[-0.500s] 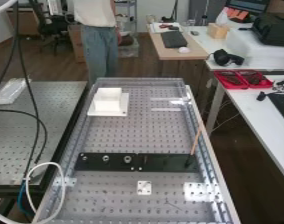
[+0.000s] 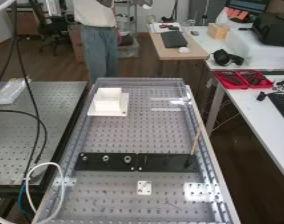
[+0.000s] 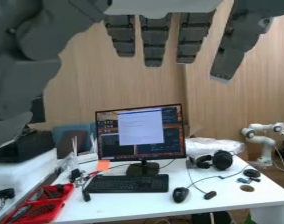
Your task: Grab the larger nut and place it in the white container
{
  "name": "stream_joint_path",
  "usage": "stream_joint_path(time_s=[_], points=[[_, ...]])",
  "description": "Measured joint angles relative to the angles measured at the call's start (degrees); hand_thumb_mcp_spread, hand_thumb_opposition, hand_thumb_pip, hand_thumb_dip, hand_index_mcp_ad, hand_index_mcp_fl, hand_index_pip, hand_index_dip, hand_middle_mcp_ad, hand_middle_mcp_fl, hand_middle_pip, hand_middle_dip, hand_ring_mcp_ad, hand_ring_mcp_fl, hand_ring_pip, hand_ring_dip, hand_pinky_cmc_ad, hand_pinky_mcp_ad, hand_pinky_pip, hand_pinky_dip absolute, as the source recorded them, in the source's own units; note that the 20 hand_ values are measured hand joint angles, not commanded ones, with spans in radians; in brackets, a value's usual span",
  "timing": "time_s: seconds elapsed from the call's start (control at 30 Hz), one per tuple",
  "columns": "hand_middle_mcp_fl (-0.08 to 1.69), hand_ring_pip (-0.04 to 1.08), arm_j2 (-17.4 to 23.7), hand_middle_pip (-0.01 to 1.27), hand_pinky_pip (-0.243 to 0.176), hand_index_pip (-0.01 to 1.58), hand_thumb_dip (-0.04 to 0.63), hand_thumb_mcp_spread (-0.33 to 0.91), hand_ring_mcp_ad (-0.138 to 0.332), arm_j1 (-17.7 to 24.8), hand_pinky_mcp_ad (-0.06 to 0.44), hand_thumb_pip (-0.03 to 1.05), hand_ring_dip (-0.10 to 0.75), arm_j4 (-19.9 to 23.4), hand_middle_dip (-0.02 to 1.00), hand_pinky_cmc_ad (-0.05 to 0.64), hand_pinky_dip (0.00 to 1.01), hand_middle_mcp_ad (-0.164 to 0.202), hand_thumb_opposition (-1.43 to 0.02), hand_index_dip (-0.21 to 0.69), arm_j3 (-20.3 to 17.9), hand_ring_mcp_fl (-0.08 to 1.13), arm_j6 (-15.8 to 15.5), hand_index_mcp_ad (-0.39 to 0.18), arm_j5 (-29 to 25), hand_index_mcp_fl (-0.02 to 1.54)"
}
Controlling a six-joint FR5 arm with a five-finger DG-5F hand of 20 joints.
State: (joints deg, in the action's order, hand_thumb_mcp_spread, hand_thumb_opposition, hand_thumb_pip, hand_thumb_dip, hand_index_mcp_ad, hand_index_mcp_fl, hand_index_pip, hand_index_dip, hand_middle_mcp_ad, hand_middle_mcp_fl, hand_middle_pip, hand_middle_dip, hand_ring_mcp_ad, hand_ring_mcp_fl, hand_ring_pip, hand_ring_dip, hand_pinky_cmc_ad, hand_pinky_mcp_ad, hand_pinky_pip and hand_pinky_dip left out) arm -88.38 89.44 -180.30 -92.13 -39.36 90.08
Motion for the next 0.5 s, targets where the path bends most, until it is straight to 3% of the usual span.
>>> stream_joint_path(time_s=[0.2, 0.5], points=[[0.03, 0.09, 0.4, 0.13, -0.080, 0.09, 0.052, 0.23, 0.173, 0.2, 0.328, 0.40, 0.138, 0.8, 0.21, 0.363, 0.58, 0.058, -0.70, -0.009, -1.3, 0.01, -0.2, -0.037, -0.9, 0.03], [0.04, 0.09, 1.8, 0.14, -0.096, 0.09, 0.049, 0.23, 0.175, 0.7, 0.349, 0.42, 0.148, 6.2, 0.22, 0.398, 0.61, 0.061, -0.73, -0.009, -8.6, 0.01, 1.3, -0.033, -4.7, 0.03]])
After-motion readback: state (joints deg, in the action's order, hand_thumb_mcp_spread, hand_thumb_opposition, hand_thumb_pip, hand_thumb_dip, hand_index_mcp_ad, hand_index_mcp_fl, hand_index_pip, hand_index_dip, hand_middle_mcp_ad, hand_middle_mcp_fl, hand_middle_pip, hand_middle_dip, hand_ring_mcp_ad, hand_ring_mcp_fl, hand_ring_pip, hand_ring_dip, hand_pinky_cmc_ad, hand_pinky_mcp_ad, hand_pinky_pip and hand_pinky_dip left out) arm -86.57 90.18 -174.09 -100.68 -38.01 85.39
